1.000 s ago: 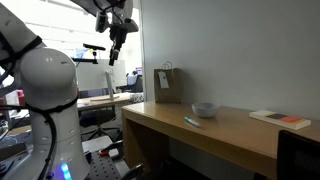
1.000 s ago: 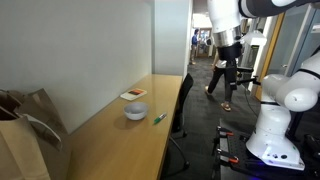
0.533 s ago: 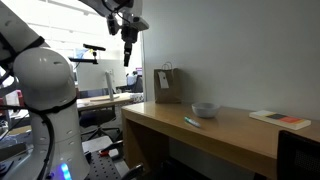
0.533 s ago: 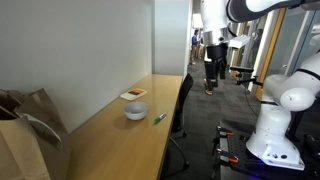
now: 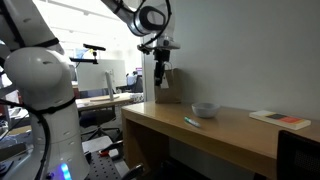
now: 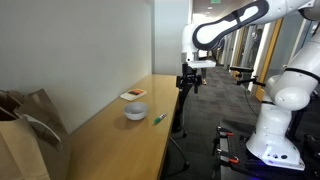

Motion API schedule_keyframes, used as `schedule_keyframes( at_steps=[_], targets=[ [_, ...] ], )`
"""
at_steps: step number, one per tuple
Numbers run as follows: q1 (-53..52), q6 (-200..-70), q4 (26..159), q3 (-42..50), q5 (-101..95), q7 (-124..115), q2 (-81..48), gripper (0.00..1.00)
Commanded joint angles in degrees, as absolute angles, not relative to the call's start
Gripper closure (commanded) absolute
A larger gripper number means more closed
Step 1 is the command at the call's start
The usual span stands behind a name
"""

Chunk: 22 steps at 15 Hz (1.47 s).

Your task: Put the green marker inside the grey bowl

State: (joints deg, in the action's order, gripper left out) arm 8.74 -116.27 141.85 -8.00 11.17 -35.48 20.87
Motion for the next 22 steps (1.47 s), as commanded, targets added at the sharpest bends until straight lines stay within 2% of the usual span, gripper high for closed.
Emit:
schedule_keyframes(
  at_steps=[1,4,8,14,22],
  targets=[
    [8.01,-126.27,138.46,-5.37,15.84,-40.5,10.36,0.0],
    [7.07,-135.14,135.18,-3.15,19.47,-44.29,2.03,0.0],
    [5.69,-140.69,129.91,-0.45,23.49,-51.08,-7.18,0.0],
    [3.66,-141.03,124.17,2.58,27.54,-60.68,-16.63,0.0],
    [3.24,-140.64,121.51,5.62,27.06,-65.41,-21.9,0.0]
  ],
)
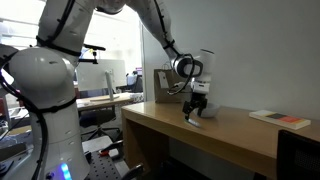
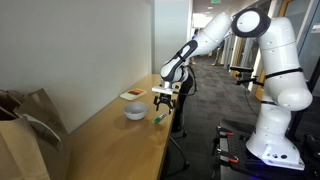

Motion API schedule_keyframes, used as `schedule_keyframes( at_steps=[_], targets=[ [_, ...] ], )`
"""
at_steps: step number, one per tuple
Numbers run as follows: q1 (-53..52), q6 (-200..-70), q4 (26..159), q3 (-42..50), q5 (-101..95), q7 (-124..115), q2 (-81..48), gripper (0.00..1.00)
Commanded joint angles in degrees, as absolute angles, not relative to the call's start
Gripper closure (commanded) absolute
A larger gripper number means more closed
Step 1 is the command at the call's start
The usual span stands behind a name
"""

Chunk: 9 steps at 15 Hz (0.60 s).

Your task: Put the green marker inside the grey bowl

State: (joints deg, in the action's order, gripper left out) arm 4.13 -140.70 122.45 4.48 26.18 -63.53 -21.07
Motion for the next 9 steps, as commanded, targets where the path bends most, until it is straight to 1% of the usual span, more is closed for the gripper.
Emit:
schedule_keyframes(
  at_steps=[1,2,3,4,7,8,9],
  targets=[
    [3.27,-140.97,121.41,5.79,27.13,-65.24,-22.23,0.0],
    [3.47,-141.27,121.18,5.73,27.6,-64.62,-22.57,0.0],
    [3.38,-141.47,121.1,5.91,27.57,-64.88,-22.76,0.02],
    [3.25,-141.49,120.87,6.05,27.37,-65.1,-23.0,0.11],
    [3.26,-141.23,120.46,6.16,27.37,-65.21,-23.44,0.3],
    [3.17,-141.25,120.4,6.26,27.24,-65.44,-23.61,0.34],
    [3.18,-141.16,120.25,6.3,27.18,-65.47,-23.92,0.36]
  ],
)
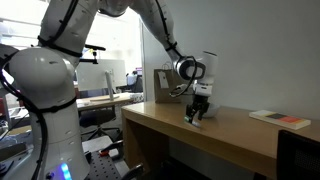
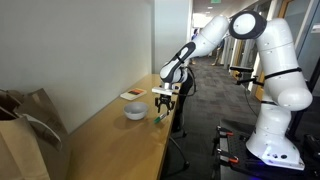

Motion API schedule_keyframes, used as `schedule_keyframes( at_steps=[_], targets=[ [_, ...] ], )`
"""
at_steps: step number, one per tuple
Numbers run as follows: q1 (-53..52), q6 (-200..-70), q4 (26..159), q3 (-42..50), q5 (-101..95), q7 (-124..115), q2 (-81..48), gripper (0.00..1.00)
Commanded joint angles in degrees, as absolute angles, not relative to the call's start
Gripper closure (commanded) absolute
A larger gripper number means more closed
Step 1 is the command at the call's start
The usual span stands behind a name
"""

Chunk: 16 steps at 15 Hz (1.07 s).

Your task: Put the green marker inside the grey bowl

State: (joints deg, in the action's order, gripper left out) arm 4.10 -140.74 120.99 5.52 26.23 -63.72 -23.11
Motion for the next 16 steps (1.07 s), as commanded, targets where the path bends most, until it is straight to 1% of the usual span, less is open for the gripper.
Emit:
schedule_keyframes(
  at_steps=[1,2,3,4,5,8,9,10,12,16],
  targets=[
    [3.23,-141.03,120.12,6.28,27.31,-65.61,-24.2,0.39],
    [3.17,-140.94,120.04,6.35,27.16,-66.13,-24.45,0.36],
    [3.21,-141.08,119.94,6.32,27.18,-66.05,-24.78,0.41],
    [3.2,-140.95,119.87,6.32,27.14,-66.04,-24.96,0.6],
    [3.21,-140.91,119.77,6.35,27.02,-65.85,-25.19,0.64],
    [3.11,-140.86,119.34,6.39,26.79,-65.79,-25.41,0.89],
    [2.98,-140.48,119.23,6.38,26.58,-65.84,-25.26,0.96],
    [2.62,-140.29,119.35,6.59,26.12,-66.41,-24.95,1.0],
    [2.1,-139.62,120.1,6.24,26.26,-66.61,-23.13,0.95],
    [-2.1,-136.16,120.74,8.24,18.45,-73.61,-17.76,0.95]
  ],
)
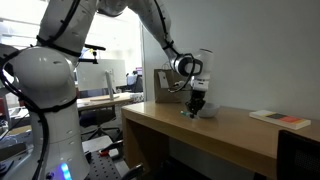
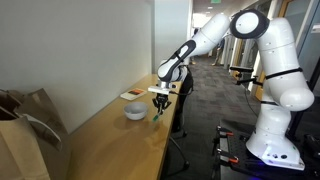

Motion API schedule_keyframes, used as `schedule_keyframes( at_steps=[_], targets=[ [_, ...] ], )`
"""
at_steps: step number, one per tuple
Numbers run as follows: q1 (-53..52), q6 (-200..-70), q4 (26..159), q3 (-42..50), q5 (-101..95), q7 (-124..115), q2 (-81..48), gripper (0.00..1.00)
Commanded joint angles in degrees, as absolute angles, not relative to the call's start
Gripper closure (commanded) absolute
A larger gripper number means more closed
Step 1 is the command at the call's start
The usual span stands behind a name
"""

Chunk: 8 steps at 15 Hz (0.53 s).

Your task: Put the green marker inside the grey bowl

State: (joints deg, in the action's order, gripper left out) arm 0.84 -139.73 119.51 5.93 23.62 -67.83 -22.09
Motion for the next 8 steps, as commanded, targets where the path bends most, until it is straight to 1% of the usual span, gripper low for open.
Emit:
schedule_keyframes(
  at_steps=[1,5,8],
  targets=[
    [-2.58,-134.63,120.69,8.28,16.17,-75.49,-15.99,0.95],
    [-2.25,-129.77,117.99,7.08,10.83,-78.54,-12.23,0.95],
    [-1.36,-127.63,113.24,6.45,10.43,-77.18,-13.85,0.95]
  ],
)
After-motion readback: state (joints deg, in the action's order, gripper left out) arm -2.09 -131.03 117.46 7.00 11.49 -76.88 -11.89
